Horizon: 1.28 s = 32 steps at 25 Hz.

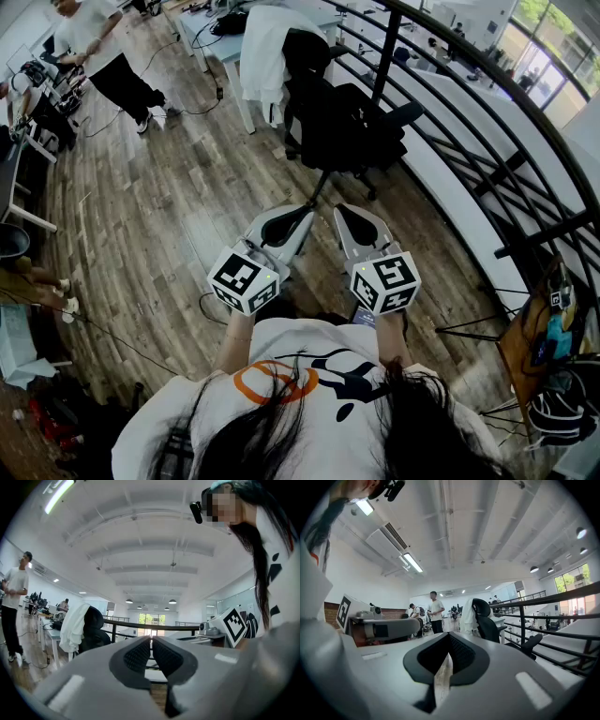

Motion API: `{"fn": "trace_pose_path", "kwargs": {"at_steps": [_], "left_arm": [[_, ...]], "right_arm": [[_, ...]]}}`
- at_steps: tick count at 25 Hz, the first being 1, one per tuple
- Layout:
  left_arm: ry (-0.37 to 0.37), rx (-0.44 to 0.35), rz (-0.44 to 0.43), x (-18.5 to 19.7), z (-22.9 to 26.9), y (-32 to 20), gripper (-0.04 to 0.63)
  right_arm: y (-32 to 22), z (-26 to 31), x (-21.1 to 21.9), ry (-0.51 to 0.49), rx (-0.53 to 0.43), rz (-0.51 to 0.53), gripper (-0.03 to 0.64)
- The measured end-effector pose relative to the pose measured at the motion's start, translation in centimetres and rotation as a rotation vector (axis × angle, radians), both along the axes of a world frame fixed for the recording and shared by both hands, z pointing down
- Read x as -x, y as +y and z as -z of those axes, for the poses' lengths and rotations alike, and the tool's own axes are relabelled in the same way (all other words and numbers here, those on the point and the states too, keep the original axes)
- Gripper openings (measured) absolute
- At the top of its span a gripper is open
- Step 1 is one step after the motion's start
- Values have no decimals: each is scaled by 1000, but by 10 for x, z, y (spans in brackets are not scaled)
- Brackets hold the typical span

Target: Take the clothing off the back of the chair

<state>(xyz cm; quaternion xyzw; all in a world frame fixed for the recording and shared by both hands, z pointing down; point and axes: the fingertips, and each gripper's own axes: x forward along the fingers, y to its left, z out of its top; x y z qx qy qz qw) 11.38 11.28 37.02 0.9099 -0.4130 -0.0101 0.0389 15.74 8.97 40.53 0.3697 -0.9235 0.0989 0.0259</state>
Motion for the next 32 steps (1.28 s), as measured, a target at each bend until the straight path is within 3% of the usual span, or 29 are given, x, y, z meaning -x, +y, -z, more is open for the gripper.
{"fn": "trace_pose_path", "kwargs": {"at_steps": [10,18,24,32], "left_arm": [[24,8,46,12,3,-13,0],[31,30,77,37,-10,-46,0],[34,39,72,73,-19,-93,64],[18,36,15,138,-8,-176,70]], "right_arm": [[-22,-5,0,-51,33,-6,8],[-51,-20,22,-35,51,35,6],[-97,-27,54,-31,69,23,6],[-175,-20,121,-19,83,-26,6]]}}
